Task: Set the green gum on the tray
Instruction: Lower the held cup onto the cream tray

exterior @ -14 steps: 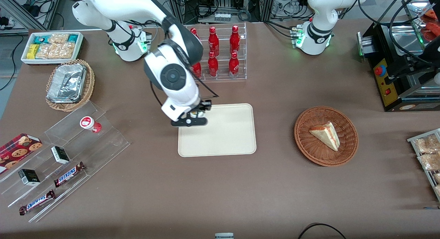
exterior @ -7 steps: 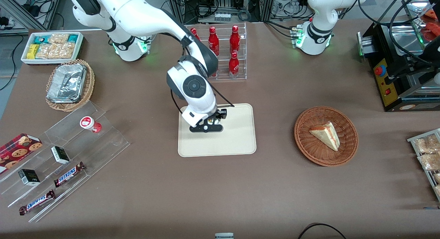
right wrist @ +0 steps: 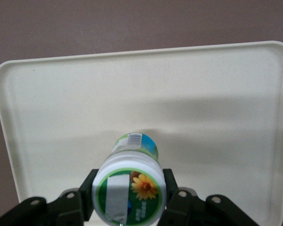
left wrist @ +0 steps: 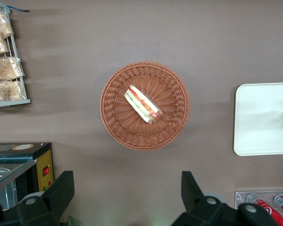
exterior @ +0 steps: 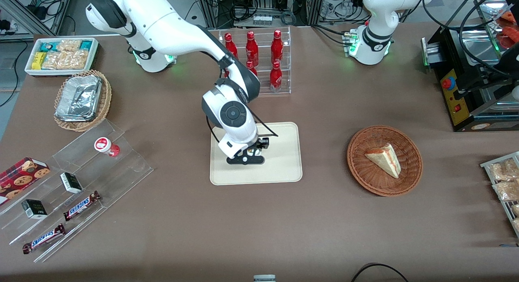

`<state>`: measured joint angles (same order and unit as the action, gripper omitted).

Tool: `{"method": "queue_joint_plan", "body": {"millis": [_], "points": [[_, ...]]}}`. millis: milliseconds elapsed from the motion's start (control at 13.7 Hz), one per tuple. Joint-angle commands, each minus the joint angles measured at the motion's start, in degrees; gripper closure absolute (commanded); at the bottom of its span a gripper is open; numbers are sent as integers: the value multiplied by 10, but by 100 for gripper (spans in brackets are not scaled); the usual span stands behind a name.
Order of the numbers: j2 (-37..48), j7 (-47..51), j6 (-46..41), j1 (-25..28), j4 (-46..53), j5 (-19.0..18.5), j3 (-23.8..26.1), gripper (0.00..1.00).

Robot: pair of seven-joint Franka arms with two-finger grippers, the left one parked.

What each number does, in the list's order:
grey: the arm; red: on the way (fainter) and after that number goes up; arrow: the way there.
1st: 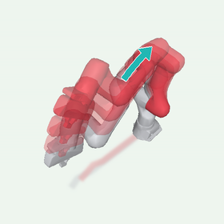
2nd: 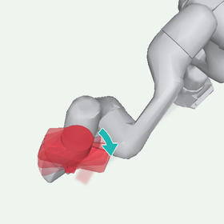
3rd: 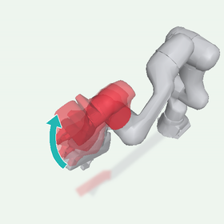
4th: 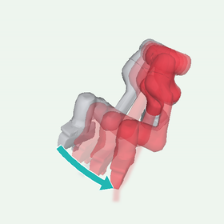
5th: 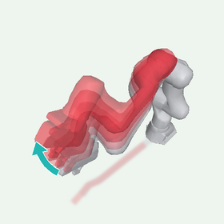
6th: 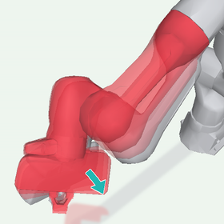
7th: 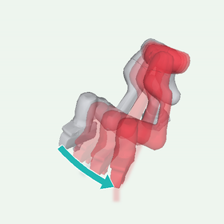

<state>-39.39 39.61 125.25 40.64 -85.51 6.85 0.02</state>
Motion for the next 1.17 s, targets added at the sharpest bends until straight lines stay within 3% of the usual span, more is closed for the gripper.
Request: {"method": "queue_joint_plan", "body": {"millis": [0,291,364,437,510,656,801,1093], "points": [[-27,7,10,11,25,-17,-4,100],[-40,7,27,17,25,-24,-5,100],[-42,7,27,17,25,-30,-5,88],[-45,8,28,17,25,-33,-5,63],[-46,8,30,17,25,-38,-5,46],[-47,7,39,17,24,-44,-5,32],[-49,7,40,17,24,-46,-5,0],[-49,8,40,18,24,-52,-6,0]]}}
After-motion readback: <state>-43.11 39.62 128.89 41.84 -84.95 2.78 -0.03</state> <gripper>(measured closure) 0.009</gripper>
